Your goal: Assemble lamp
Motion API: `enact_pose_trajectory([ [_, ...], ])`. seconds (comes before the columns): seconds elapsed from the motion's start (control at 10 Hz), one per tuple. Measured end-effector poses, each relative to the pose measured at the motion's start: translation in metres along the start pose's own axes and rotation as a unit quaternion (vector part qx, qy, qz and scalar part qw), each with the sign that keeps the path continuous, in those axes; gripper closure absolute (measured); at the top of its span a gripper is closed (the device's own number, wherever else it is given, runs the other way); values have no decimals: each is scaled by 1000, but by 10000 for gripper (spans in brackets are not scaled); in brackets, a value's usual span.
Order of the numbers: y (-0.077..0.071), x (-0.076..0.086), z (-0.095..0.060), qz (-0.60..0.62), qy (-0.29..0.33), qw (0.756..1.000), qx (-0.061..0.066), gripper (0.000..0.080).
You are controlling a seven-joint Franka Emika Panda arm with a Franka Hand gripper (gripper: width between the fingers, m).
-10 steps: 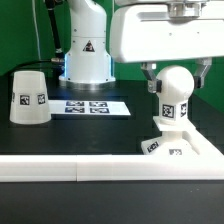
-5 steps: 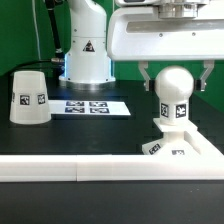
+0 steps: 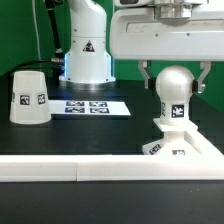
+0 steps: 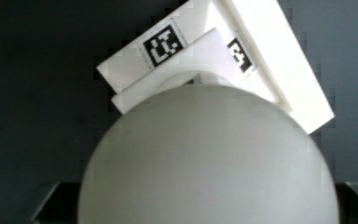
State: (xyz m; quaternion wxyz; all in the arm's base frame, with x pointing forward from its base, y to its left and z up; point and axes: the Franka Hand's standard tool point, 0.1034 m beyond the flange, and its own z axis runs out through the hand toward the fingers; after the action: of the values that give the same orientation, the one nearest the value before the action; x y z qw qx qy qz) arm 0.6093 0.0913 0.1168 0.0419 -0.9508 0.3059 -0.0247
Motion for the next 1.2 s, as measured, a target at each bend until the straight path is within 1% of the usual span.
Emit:
enact_pose_trajectory([
  [0.1,0,0,0,15,-1,1000,1,222],
  [0.3,1,-3,1,117,-14,993,5,222],
  [0.4,2,-6,3,171,-22,985,5,222],
  [0.6,2,-7,4,249,-23,968,1,222],
  [0.8,4,-6,4,295,-26,955,0,222],
  [0.9,4,-7,4,303,-27,953,0,222],
  [1.0,3,-8,4,307,-28,951,1,189],
  [1.1,3,-8,4,302,-29,953,1,128],
  [1.2,2,-8,5,302,-30,953,2,128],
])
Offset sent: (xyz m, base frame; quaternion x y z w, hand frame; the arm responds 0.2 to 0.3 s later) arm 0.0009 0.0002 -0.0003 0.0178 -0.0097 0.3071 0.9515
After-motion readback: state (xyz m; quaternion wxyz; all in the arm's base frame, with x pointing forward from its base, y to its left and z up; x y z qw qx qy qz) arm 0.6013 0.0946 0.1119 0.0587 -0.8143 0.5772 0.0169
